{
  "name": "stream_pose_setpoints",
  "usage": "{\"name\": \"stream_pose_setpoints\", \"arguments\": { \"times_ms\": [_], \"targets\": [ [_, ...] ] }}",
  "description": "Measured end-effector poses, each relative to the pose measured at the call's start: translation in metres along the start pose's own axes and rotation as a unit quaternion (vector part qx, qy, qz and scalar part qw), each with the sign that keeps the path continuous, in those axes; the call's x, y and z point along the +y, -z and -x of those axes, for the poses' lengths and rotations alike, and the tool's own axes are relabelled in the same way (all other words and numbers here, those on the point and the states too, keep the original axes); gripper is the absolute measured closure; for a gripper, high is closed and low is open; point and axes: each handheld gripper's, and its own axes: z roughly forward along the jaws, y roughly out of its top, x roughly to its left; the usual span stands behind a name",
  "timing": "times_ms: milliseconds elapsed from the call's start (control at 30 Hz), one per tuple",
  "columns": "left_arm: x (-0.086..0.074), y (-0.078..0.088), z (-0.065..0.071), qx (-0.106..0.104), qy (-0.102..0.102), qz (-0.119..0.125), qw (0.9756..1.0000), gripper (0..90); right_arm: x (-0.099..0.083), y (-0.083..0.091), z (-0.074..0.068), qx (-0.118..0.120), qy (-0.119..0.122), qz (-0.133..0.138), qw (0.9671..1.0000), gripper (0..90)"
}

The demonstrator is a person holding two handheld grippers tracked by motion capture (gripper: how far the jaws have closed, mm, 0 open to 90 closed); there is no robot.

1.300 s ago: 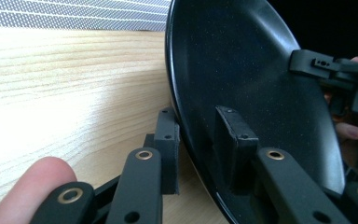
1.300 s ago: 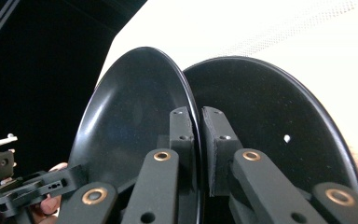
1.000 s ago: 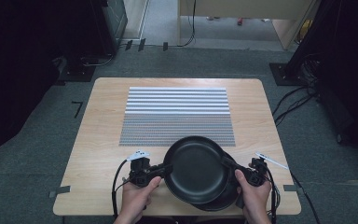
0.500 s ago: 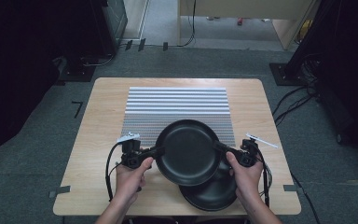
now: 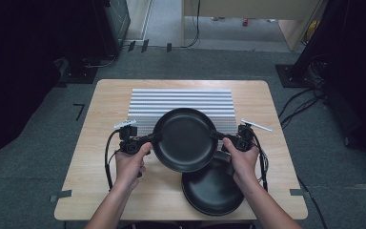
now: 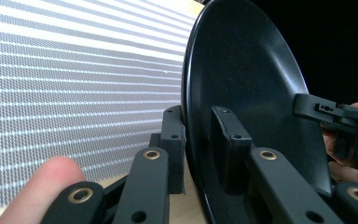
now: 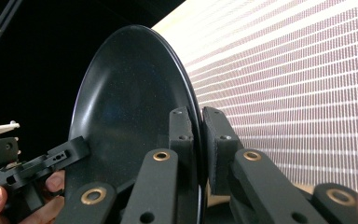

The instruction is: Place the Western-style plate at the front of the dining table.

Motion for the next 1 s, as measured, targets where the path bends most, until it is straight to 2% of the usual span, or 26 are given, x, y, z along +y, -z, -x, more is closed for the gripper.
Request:
{"name": "stream_pose_setpoints", "arguments": {
  "times_ms": [167,300,467,733,1000],
  "targets": [
    [0.009,-0.012,-0.01,0.006,0.011,-0.002,0.9999,76.1,0.012,-0.014,0.004,-0.009,0.002,-0.004,1.0,82.8],
    [0.017,-0.021,-0.019,-0.003,0.027,0.004,0.9996,77.9,0.021,-0.024,0.007,-0.016,0.001,-0.007,0.9998,82.3],
    [0.027,-0.032,-0.027,0.011,0.031,0.003,0.9994,77.4,0.031,-0.038,0.01,-0.023,-0.002,-0.01,0.9997,81.9],
    [0.038,-0.053,-0.041,0.031,0.041,-0.013,0.9986,76.1,0.046,-0.06,0.021,-0.039,-0.011,-0.018,0.999,81.5],
    [0.045,-0.075,-0.062,0.035,0.076,-0.032,0.9959,75.4,0.056,-0.082,0.029,-0.062,-0.019,-0.03,0.9975,81.6]
  ]
}}
